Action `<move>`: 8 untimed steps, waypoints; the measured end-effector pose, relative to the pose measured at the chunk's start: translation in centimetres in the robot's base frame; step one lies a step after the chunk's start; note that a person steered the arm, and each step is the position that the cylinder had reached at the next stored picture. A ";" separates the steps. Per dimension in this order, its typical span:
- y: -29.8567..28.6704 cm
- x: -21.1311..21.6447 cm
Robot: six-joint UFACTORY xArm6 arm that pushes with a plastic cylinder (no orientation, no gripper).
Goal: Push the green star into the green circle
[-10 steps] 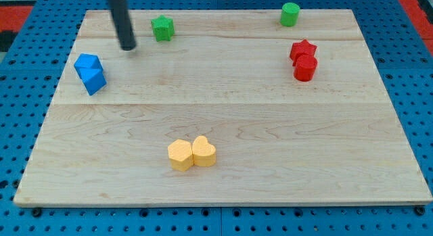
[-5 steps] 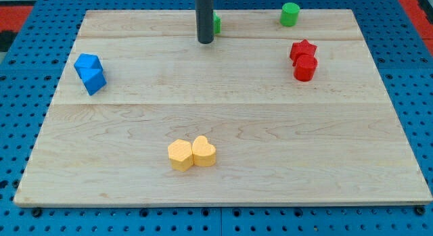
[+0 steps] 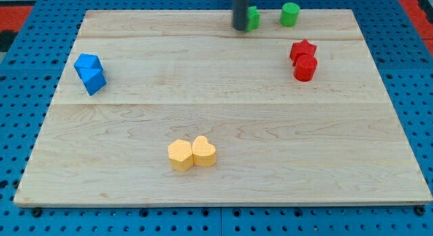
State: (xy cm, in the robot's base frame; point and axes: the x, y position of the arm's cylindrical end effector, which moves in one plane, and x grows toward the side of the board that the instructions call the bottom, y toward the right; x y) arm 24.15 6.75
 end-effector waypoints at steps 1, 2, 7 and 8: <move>0.1 1.6; -0.2 0.5; -4.1 -4.7; 2.6 -4.0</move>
State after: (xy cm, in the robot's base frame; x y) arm 20.11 9.36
